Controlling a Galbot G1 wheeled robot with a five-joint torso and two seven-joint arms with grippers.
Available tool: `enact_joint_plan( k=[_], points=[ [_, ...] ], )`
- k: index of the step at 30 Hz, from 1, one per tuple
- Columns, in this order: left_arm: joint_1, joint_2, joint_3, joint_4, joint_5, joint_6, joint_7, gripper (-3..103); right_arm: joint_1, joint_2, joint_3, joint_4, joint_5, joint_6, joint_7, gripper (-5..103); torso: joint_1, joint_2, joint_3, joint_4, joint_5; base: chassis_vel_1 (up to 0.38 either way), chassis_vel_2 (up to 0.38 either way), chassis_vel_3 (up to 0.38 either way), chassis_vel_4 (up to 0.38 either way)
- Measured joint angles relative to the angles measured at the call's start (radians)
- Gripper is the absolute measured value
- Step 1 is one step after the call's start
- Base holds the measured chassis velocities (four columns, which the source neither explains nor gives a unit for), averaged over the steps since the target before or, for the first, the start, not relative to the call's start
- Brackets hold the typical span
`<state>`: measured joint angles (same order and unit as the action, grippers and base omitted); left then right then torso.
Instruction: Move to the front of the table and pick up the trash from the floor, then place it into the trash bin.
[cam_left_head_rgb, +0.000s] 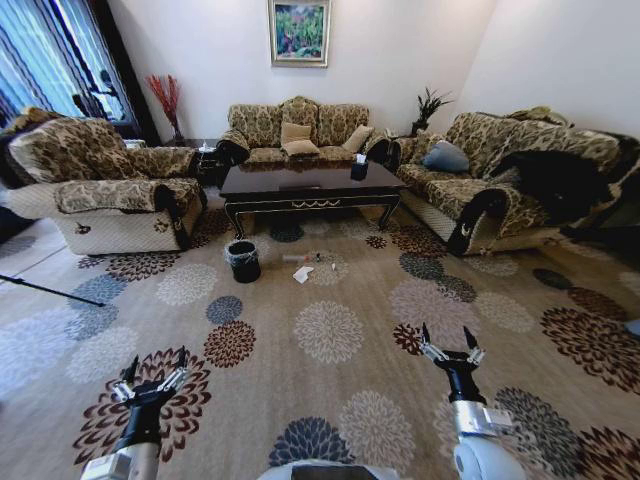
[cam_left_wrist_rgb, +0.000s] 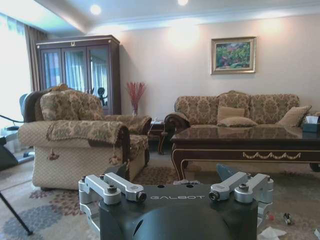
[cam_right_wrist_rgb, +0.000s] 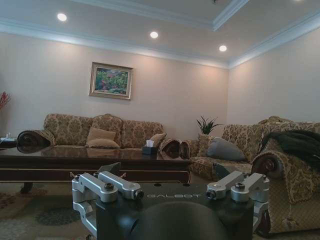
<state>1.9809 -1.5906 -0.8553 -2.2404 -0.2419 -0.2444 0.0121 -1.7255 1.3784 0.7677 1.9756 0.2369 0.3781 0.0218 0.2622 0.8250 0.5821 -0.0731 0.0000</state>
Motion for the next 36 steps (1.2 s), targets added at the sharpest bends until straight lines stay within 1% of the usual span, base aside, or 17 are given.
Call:
enact_joint_plan(
  k=[4, 7, 10, 14, 16, 19, 21, 28, 32, 34, 36],
  points=[
    [-0.003, -0.013, 0.004, 0.022, -0.005, -0.017, 0.0, 100, 0.0, -0.007, 0.0, -0.009, 0.0, 0.002, 0.002, 100, -0.009, -0.022, -0.013, -0.0001, 0.0, 0.0, 0.0, 0.0, 0.0],
    [-0.005, -0.016, 0.005, 0.03, -0.006, -0.026, 0.0, 100, 0.002, -0.011, -0.001, -0.011, 0.001, 0.002, 0.003, 100, -0.013, -0.03, -0.017, -0.0002, 0.0, 0.0, 0.0, 0.0, 0.0],
    [-0.007, -0.017, 0.006, 0.045, 0.002, -0.047, 0.0, 100, 0.007, -0.02, -0.001, -0.013, 0.004, 0.002, 0.004, 100, -0.02, -0.047, -0.027, 0.0, 0.0, 0.0, 0.0, 0.0, 0.0],
    [-0.008, -0.017, 0.008, 0.047, 0.007, -0.054, 0.001, 100, 0.011, -0.023, -0.003, -0.016, 0.005, 0.002, 0.005, 100, -0.024, -0.055, -0.032, 0.0, 0.0, 0.0, 0.0, 0.0, 0.0],
    [-0.008, -0.017, 0.011, 0.047, 0.019, -0.057, 0.004, 100, 0.013, -0.027, -0.006, -0.017, 0.005, 0.003, 0.008, 100, -0.029, -0.067, -0.038, -0.0004, 0.0, 0.0, 0.0, 0.0, 0.0],
    [-0.008, -0.017, 0.012, 0.047, 0.03, -0.059, 0.006, 100, 0.015, -0.029, -0.007, -0.018, 0.005, 0.003, 0.011, 100, -0.033, -0.075, -0.043, -0.0003, 0.0001, 0.0, 0.0, 0.0, 0.0],
    [-0.007, -0.017, 0.014, 0.051, 0.042, -0.062, 0.008, 100, 0.022, -0.032, -0.008, -0.021, 0.006, 0.003, 0.017, 100, -0.038, -0.088, -0.05, -0.0001, 0.0, 0.0, 0.0, 0.0, 0.0],
    [-0.004, -0.018, 0.013, 0.053, 0.054, -0.069, 0.013, 100, 0.029, -0.034, -0.009, -0.031, 0.004, 0.009, 0.024, 100, -0.049, -0.113, -0.064, -0.0002, 0.0001, 0.0, 0.0, 0.0, 0.0],
    [-0.004, -0.018, 0.009, 0.04, 0.074, -0.075, 0.023, 100, 0.031, -0.032, -0.005, -0.029, -0.015, 0.016, 0.025, 100, -0.059, -0.136, -0.077, -0.0002, 0.0001, 0.0, 0.0, 0.0, 0.0],
    [-0.005, -0.018, 0.008, 0.037, 0.077, -0.076, 0.025, 100, 0.031, -0.032, -0.004, -0.025, -0.02, 0.013, 0.027, 100, -0.06, -0.139, -0.079, -0.0002, 0.0001, 0.0, 0.0, 0.0, 0.0],
    [-0.008, -0.018, 0.006, 0.029, 0.088, -0.083, 0.036, 100, 0.031, -0.032, 0.004, -0.007, -0.048, -0.017, 0.053, 100, -0.065, -0.152, -0.087, -0.0002, 0.0, 0.0, 0.0, 0.0, 0.0]
  ],
)
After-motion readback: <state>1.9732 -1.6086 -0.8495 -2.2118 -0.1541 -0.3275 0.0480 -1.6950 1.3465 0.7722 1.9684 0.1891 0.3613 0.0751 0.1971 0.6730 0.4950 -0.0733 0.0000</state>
